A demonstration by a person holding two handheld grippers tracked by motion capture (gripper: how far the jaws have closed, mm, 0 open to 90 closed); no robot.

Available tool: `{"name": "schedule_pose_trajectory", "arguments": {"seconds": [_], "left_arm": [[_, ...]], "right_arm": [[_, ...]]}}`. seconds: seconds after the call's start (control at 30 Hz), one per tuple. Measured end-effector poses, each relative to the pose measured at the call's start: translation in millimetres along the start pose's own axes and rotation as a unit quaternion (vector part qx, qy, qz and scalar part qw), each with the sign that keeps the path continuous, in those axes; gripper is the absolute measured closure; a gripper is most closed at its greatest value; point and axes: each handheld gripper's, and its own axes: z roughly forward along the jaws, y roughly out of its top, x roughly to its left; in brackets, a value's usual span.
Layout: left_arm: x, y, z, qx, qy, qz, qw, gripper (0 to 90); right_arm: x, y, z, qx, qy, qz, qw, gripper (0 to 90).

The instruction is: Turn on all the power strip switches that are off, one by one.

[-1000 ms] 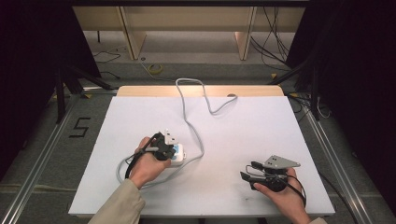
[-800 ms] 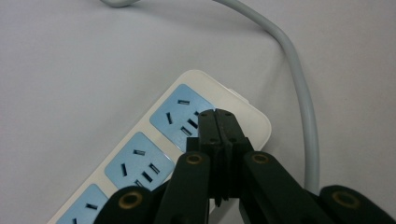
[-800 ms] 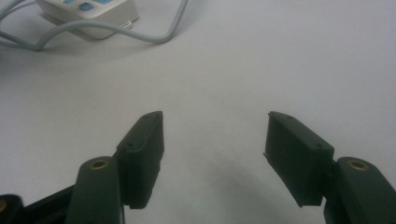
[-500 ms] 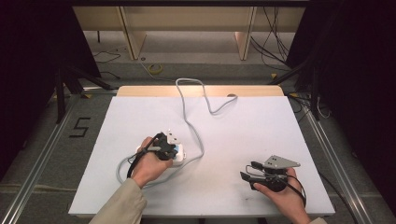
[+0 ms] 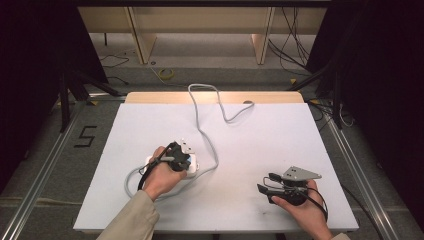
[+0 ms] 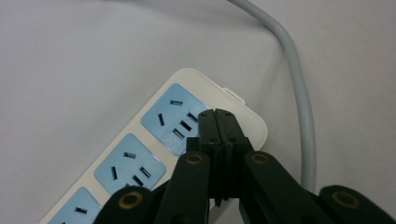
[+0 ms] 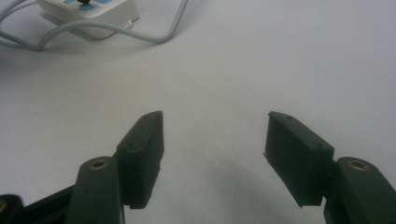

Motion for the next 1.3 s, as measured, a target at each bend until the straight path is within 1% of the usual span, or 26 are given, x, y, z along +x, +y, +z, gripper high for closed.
{"name": "schedule_pose_trajectory", "arguments": {"seconds": [0.13, 0.17, 0.2, 0.33, 0.43, 0.5, 0.67, 0.97, 1.17, 1.3], "left_arm": [[-1.1, 1.1, 0.9, -0.006, -0.001, -0.007, 1.0, 89.9], [-1.0, 1.5, 1.1, -0.005, -0.002, -0.006, 1.0, 89.9], [-0.4, 1.6, 0.8, 0.0, -0.002, -0.001, 1.0, 89.9], [-0.9, 1.7, 1.9, -0.002, -0.003, -0.009, 1.0, 89.9], [-0.4, 1.8, 1.5, 0.001, -0.004, -0.007, 1.0, 89.9], [-0.7, 1.6, 1.8, -0.001, -0.003, -0.009, 1.0, 89.9], [-1.1, 1.4, 0.9, 0.004, -0.003, -0.014, 0.9999, 89.9], [-2.8, 1.0, 1.7, 0.006, 0.001, -0.005, 1.0, 90.0], [-2.4, 0.3, 2.3, 0.006, -0.001, -0.016, 0.9999, 90.0], [-0.7, 0.2, 2.4, 0.008, -0.005, -0.018, 0.9998, 90.0]], "right_arm": [[0.2, 0.0, 0.2, 0.0, 0.0, -0.001, 1.0, 38.1], [0.3, 0.1, 0.2, 0.0, 0.0, -0.001, 1.0, 38.1], [0.2, 0.0, 0.3, -0.001, 0.0, -0.001, 1.0, 38.1], [-0.1, -0.1, -0.1, 0.0, 0.0, 0.0, 1.0, 38.2], [0.0, -0.1, -0.1, 0.0, 0.0, 0.0, 1.0, 38.1], [0.2, 0.0, 0.0, 0.0, 0.0, -0.001, 1.0, 38.1], [0.0, 0.0, -0.1, 0.0, 0.0, -0.001, 1.0, 38.1], [0.2, -0.2, -0.2, 0.001, 0.0, -0.001, 1.0, 38.1], [0.4, -0.1, -0.3, -0.001, 0.001, -0.002, 1.0, 38.1], [0.5, -0.1, -0.5, -0.002, 0.001, -0.002, 1.0, 38.1]]}}
